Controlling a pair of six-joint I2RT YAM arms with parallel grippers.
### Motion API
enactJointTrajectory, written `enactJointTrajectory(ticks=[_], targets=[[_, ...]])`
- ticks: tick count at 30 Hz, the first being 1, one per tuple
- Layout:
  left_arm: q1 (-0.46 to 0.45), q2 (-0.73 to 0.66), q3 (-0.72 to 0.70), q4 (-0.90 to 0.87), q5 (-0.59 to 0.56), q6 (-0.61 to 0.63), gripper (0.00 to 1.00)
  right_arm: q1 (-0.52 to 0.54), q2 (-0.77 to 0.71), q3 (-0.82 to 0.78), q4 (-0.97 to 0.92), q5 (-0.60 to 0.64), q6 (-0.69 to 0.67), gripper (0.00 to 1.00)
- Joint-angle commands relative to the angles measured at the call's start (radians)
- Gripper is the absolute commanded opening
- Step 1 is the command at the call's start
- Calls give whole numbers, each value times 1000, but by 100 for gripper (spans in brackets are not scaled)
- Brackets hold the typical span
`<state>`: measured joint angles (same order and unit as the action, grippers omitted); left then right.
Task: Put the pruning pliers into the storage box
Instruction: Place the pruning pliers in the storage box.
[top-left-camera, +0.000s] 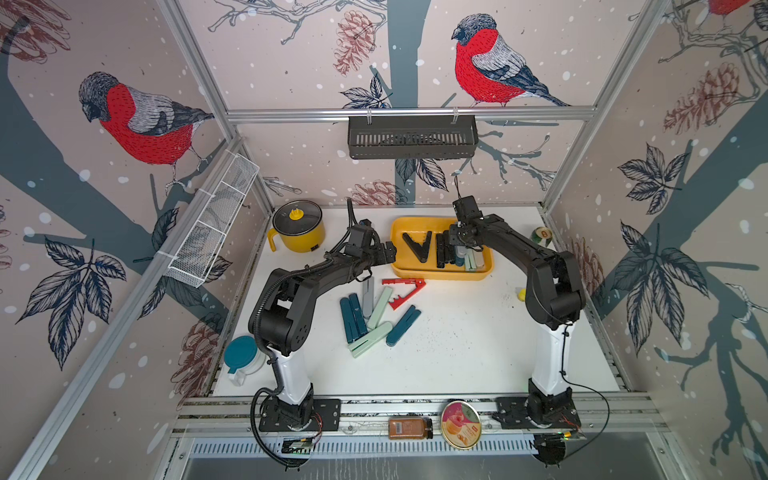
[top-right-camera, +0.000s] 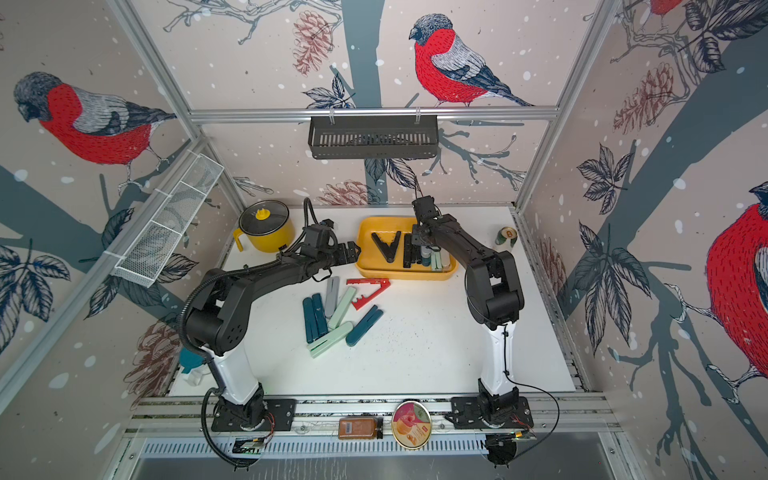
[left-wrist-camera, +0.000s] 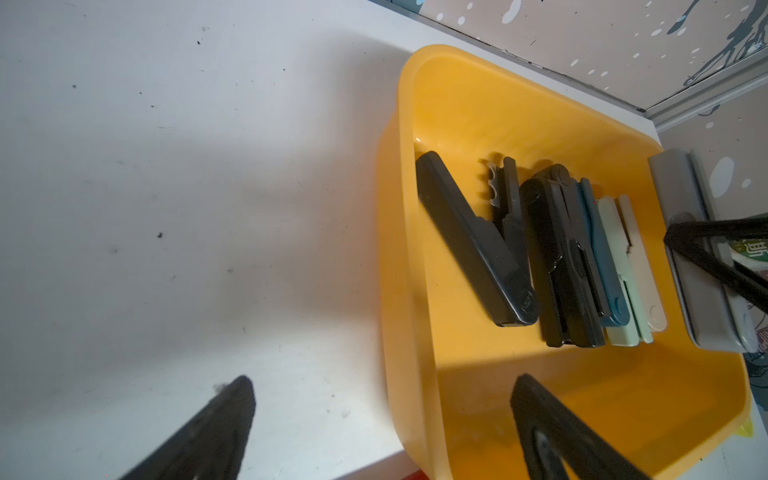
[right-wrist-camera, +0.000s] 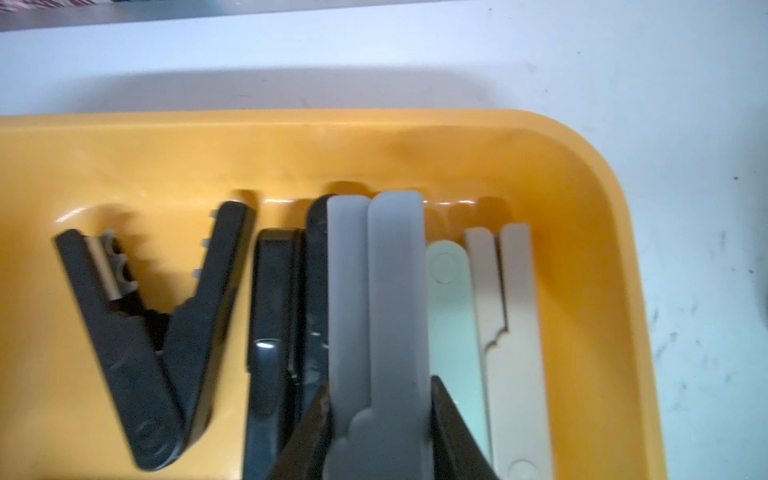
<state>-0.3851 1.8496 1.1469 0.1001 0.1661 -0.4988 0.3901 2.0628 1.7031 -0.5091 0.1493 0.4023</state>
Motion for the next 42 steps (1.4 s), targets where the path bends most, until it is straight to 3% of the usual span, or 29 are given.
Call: enactJointTrajectory(ticks=[1,13,35,42], targets=[[-1,8,16,38,42,-9,97,22,16,47,-7,-53,84,31],[9,-11,2,38,36,5,97,95,137,150,-37,-102,248,34],[40,-50,-57,59,39,42,97,119,289,312,-162,45,281,38],[41,-47,-59,57,42,40,97,115,311,323,-174,59,274,47]])
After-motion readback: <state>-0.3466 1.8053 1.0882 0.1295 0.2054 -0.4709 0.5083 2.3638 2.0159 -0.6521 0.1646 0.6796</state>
